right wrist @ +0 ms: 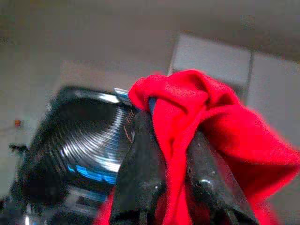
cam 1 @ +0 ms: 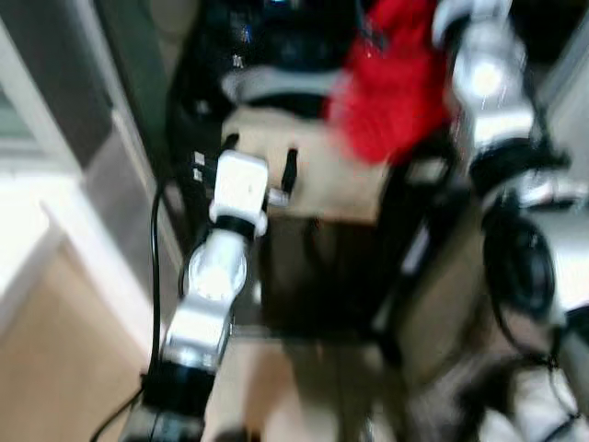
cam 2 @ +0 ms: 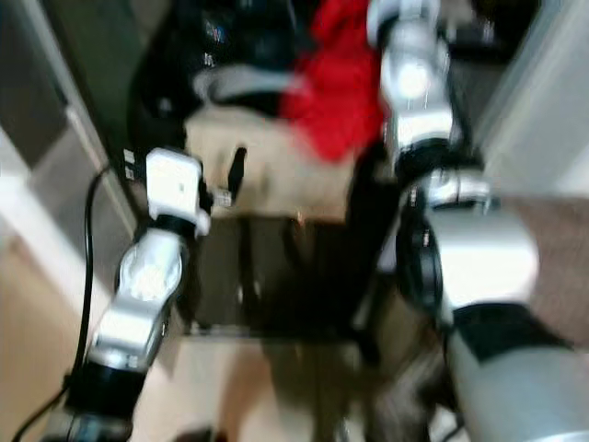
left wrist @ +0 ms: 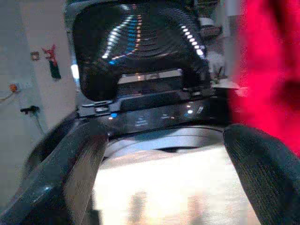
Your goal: Clothes washing
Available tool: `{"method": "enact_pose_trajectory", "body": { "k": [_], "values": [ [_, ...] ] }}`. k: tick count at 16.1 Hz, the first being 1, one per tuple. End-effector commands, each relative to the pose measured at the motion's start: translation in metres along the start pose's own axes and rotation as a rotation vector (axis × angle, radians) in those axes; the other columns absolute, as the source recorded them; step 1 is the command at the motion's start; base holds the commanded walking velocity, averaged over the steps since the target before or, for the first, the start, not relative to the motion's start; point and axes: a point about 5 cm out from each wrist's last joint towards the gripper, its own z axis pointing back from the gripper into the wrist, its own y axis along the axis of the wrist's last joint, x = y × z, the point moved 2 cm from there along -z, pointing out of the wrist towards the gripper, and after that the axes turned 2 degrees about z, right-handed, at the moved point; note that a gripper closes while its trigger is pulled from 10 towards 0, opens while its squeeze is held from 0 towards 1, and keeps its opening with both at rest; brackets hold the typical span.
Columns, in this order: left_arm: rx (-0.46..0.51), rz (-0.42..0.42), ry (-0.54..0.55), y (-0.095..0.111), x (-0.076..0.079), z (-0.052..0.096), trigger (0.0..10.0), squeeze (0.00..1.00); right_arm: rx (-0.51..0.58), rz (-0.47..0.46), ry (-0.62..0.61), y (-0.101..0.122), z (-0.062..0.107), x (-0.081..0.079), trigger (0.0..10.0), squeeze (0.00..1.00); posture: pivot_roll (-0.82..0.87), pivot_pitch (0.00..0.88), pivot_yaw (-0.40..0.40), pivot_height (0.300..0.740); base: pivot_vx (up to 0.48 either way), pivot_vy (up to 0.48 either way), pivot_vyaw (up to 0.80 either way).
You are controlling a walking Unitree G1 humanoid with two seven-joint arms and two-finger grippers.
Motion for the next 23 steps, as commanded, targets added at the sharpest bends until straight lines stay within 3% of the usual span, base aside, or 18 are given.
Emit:
{"method": "enact_pose_trajectory", "body": {
  "k": [1,3,8,9,11,13,14,15,17,18,20,21,22,23],
  "values": [
    [0.021,0.0,0.006,0.005,-0.003,-0.001,10.0,0.0,-0.035,0.016,-0.001,0.001,-0.004,0.0,10.0,0.0,0.08,0.0,-0.038,0.74,0.48,0.0,0.0],
    [0.034,-0.003,0.003,0.007,-0.002,-0.001,10.0,0.0,-0.083,-0.005,-0.01,-0.002,-0.006,-0.001,10.0,0.0,0.09,0.0,-0.039,0.74,0.48,0.0,0.0],
    [0.062,-0.037,-0.028,0.014,0.003,-0.002,10.0,0.0,-0.179,0.054,-0.054,-0.011,-0.006,-0.003,10.0,0.0,0.09,0.0,-0.038,0.74,0.48,0.0,0.0],
    [0.093,-0.022,-0.035,0.02,0.005,-0.002,10.0,0.0,-0.238,0.037,-0.013,-0.02,-0.003,-0.013,10.0,0.0,0.1,0.0,-0.036,0.74,0.454,0.0,0.0],
    [0.11,-0.012,-0.031,0.023,0.005,-0.001,10.0,0.0,-0.322,-0.076,0.008,-0.032,0.003,-0.022,10.0,0.0,0.1,0.0,-0.036,0.74,0.0,0.0,0.0],
    [0.135,-0.023,-0.037,0.032,0.006,-0.003,10.0,0.0,-0.56,-0.194,0.056,-0.074,0.033,-0.044,10.0,0.0,0.11,0.0,-0.047,0.74,0.0,0.0,0.0],
    [0.146,-0.029,-0.042,0.036,0.007,-0.003,10.0,0.0,-0.609,-0.214,0.078,-0.083,0.041,-0.05,10.0,0.0,0.11,0.0,-0.047,0.74,0.0,0.0,0.0],
    [0.253,-0.046,-0.071,0.068,0.006,-0.009,10.0,0.0,-0.692,-0.203,0.076,-0.103,0.062,-0.056,10.0,0.0,0.13,0.0,-0.057,0.74,0.0,0.0,0.0],
    [0.406,-0.031,-0.105,0.114,-0.002,-0.015,10.0,0.0,-0.778,-0.191,0.04,-0.123,0.083,-0.056,10.0,0.0,0.15,0.001,-0.067,0.74,0.0,0.0,0.0],
    [0.488,-0.075,-0.135,0.132,0.0,-0.013,10.0,0.0,-0.816,-0.163,0.045,-0.131,0.093,-0.055,10.0,0.0,0.15,0.003,-0.072,0.74,0.0,0.0,0.0],
    [0.516,-0.078,-0.156,0.139,0.005,-0.009,10.0,0.0,-0.848,-0.165,0.048,-0.137,0.1,-0.056,10.0,0.0,0.16,0.006,-0.078,0.74,0.0,0.0,0.0],
    [0.528,-0.069,-0.171,0.143,0.007,-0.007,10.0,0.0,-0.881,-0.187,0.075,-0.141,0.107,-0.061,10.0,0.22,0.17,0.007,-0.079,0.74,0.0,0.0,0.0],
    [0.544,-0.064,-0.183,0.148,0.008,-0.006,10.0,0.0,-0.911,-0.204,0.094,-0.145,0.112,-0.065,10.0,0.96,0.17,0.007,-0.079,0.74,0.0,0.0,0.0],
    [0.557,-0.065,-0.207,0.154,0.009,-0.005,10.0,0.0,-0.913,-0.248,0.123,-0.144,0.114,-0.072,10.0,1.0,0.16,0.006,-0.077,0.74,0.0,0.0,0.0]
  ]
}}
